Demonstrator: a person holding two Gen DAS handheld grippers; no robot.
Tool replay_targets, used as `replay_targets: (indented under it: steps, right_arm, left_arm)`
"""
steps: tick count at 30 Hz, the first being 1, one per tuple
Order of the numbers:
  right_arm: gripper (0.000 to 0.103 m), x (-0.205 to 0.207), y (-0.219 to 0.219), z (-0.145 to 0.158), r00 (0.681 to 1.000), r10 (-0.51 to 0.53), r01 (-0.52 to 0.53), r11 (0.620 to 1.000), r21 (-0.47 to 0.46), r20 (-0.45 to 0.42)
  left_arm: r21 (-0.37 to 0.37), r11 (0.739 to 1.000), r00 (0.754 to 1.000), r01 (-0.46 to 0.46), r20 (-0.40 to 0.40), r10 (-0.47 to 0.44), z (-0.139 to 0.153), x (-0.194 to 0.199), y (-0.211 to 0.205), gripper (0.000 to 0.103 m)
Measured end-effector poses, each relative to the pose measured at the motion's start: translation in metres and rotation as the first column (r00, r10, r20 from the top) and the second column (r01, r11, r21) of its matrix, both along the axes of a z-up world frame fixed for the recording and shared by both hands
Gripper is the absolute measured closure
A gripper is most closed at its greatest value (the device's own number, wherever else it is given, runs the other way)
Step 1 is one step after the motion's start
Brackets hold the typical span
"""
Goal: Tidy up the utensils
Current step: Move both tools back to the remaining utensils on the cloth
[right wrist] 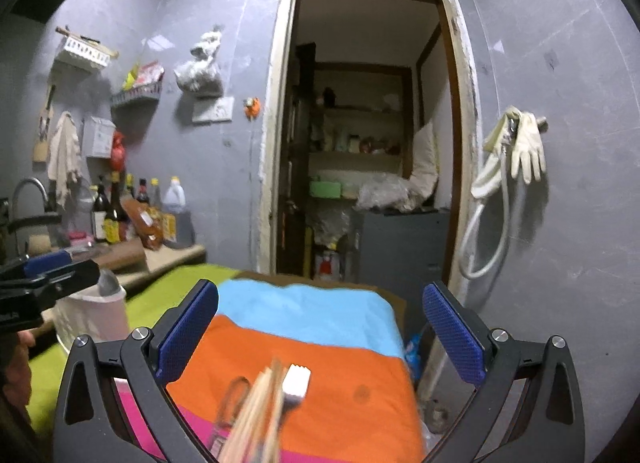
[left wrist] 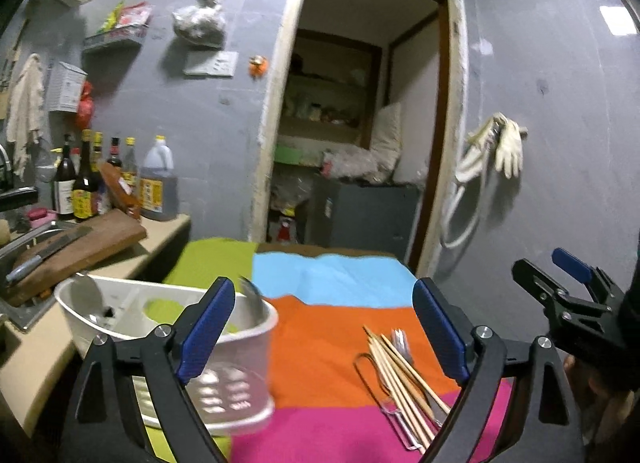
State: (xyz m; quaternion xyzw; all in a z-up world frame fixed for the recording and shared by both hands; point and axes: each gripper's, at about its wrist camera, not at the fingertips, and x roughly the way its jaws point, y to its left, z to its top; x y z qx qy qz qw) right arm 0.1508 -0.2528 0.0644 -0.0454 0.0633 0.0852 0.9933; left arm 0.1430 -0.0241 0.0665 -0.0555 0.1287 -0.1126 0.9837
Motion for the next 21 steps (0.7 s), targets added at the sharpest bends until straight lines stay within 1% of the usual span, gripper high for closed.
replay_targets:
  steps: [6, 10, 15, 18, 19, 21]
  right_arm:
    - [0.0, 0.014, -0.025, -0.02, 0.995, -0.014, 0.013, 1.0, -0.015, -0.098]
    - [0.0, 0.024, -0.037, -0.034, 0.985, 0.0, -0.002, 1.0, -0.009, -0.174]
    - [0.0, 0.04, -0.046, -0.046, 0.961, 0.047, -0.045, 0.999, 0.015, -0.273]
    - [0.0, 0.05, -0.045, -0.053, 0.943, 0.065, -0.066, 0.998, 0.009, -0.327]
    - [0.001, 0.053, -0.044, -0.056, 0.936, 0.072, -0.074, 0.997, 0.007, -0.344]
    - [0.006, 0.06, -0.043, -0.06, 0.921, 0.091, -0.094, 0.996, 0.009, -0.379]
  left_arm:
    - [0.057, 0.996, 0.996, 0.063, -0.067, -0.059, -0.018, 0.005, -0.035, 0.016]
    - [0.085, 0.992, 0.985, 0.097, -0.151, -0.083, -0.035, 0.013, -0.051, 0.016]
    - [0.123, 0.986, 0.962, 0.113, -0.262, -0.077, -0.058, 0.026, -0.063, 0.016]
    - [0.134, 0.983, 0.944, 0.123, -0.322, -0.074, -0.067, 0.038, -0.068, 0.016]
    - [0.135, 0.983, 0.936, 0.127, -0.345, -0.073, -0.071, 0.042, -0.069, 0.016]
    - [0.129, 0.982, 0.922, 0.136, -0.381, -0.077, -0.078, 0.05, -0.07, 0.017]
